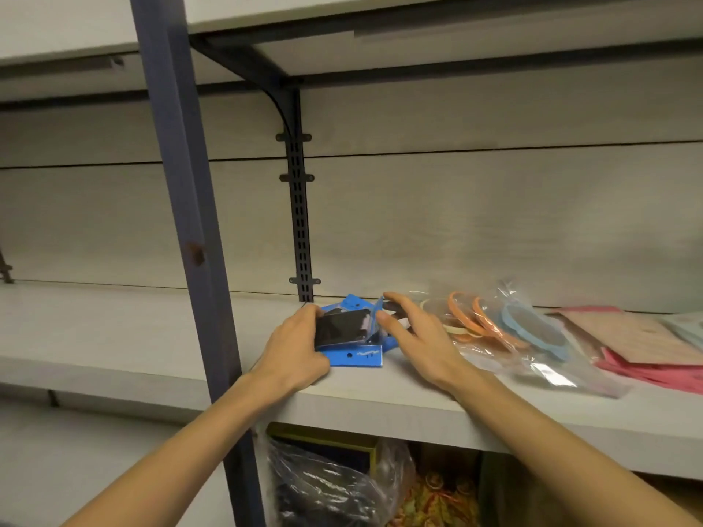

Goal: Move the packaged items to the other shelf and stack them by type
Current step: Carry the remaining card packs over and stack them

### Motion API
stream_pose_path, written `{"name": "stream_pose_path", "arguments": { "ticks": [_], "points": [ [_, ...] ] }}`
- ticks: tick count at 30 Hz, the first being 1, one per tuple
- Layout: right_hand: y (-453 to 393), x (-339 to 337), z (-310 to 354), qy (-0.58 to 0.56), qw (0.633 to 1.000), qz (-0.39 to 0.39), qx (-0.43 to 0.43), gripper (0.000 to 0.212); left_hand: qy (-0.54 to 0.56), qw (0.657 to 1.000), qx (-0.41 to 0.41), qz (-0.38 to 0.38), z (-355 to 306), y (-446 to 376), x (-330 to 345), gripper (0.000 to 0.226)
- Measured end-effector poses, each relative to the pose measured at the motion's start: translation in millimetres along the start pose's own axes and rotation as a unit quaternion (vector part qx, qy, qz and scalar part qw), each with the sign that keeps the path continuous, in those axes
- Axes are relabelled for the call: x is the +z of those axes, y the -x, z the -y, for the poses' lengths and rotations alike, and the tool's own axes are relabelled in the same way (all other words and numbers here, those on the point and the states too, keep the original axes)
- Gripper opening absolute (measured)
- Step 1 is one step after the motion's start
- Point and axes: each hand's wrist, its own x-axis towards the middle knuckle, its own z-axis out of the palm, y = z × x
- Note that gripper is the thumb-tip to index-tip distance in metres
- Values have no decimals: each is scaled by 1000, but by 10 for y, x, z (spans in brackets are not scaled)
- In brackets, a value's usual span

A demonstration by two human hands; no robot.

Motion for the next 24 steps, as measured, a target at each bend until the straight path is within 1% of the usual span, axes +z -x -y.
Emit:
{"name": "stream_pose_path", "arguments": {
  "ticks": [3, 5, 8, 10, 13, 15, 17, 19, 21, 24],
  "points": [
    [14, 4, -11, -10, 1000, 5, -2, 68, -38, 999, 8, -36, 20, -14, 3, 51],
    [28, -10, 6, -12, 1000, -6, -7, 65, -34, 998, 10, -56, 52, -30, 4, 45],
    [33, -26, 20, 19, 1000, -10, -7, 57, 37, 996, 1, -86, 74, -35, -18, 39],
    [36, -19, 32, 67, 998, 16, -9, 58, 110, 987, -9, -116, 52, -20, -46, 33],
    [28, 1, 49, 154, 985, 72, -33, 56, 220, 959, -25, -176, 18, 4, -91, 28],
    [24, 16, 77, 221, 968, 104, -60, 59, 293, 937, -40, -189, 4, 15, -117, 31],
    [25, 12, 77, 262, 954, 118, -88, 66, 359, 913, -48, -188, -12, 12, -142, 28],
    [42, -35, 61, 276, 948, 118, -102, 67, 411, 891, -58, -185, -30, -19, -179, 22],
    [83, -110, 55, 276, 949, 113, -106, 60, 460, 867, -73, -177, -24, -57, -205, 21],
    [160, -208, 51, 243, 960, 113, -84, 45, 512, 832, -125, -175, -3, -67, -182, 34]
  ]
}}
